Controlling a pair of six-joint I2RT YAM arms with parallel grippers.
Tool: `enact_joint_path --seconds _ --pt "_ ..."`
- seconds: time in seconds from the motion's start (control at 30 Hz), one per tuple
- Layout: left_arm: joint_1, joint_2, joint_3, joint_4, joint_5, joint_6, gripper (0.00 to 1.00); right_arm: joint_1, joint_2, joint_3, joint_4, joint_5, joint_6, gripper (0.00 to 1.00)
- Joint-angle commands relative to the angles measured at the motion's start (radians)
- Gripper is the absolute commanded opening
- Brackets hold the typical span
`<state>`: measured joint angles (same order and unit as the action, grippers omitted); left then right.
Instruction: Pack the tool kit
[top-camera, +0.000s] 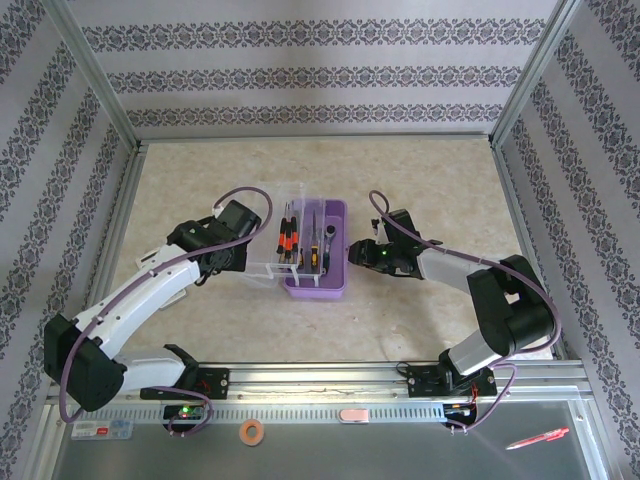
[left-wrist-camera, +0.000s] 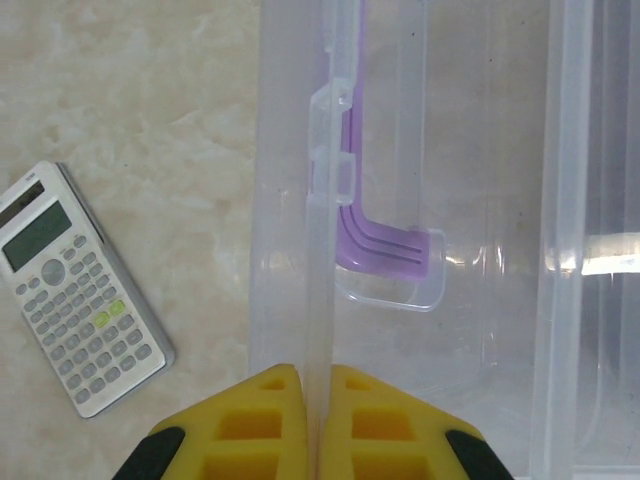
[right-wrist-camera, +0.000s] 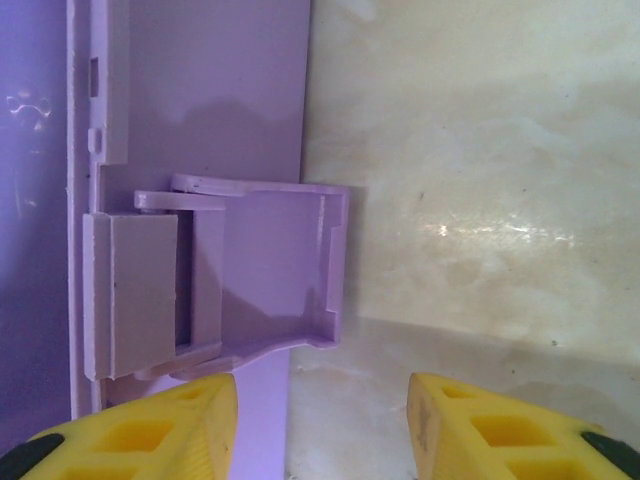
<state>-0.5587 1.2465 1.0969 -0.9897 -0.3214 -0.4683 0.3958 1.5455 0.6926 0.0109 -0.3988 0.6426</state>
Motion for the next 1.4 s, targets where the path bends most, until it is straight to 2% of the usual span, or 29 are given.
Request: enact_joint_path --seconds 0.0,0.23,0.43,0.77,0.97,1.37 --pt "-0.085 0.01 0.098 0.057 0.116 -0.029 0.0 0.038 0.021 -0.027 0.042 -0.04 0.036 0.49" --pt "-0.196 0.102 0.241 -0.001 0.111 -0.038 0.0 0.071 0.015 -0.034 0.052 -0.036 0.056 0.49" --pt "-0.265 0.176 0.298 -0.021 0.094 -0.05 0.0 0.075 -0.004 -0.048 0.049 -0.038 0.057 0.48" --pt "-0.359 0.238 0.372 -0.009 0.116 -0.082 0.17 0.077 -0.005 -0.057 0.049 -0.029 0.058 0.49" --pt "-0.426 0.292 0.418 0.002 0.111 -0.113 0.21 0.077 -0.013 -0.062 0.05 -0.022 0.058 0.5" --pt "-0.445 0.368 0.438 0.035 0.103 -0.129 0.21 0.069 -0.03 -0.07 0.035 -0.016 0.039 0.5"
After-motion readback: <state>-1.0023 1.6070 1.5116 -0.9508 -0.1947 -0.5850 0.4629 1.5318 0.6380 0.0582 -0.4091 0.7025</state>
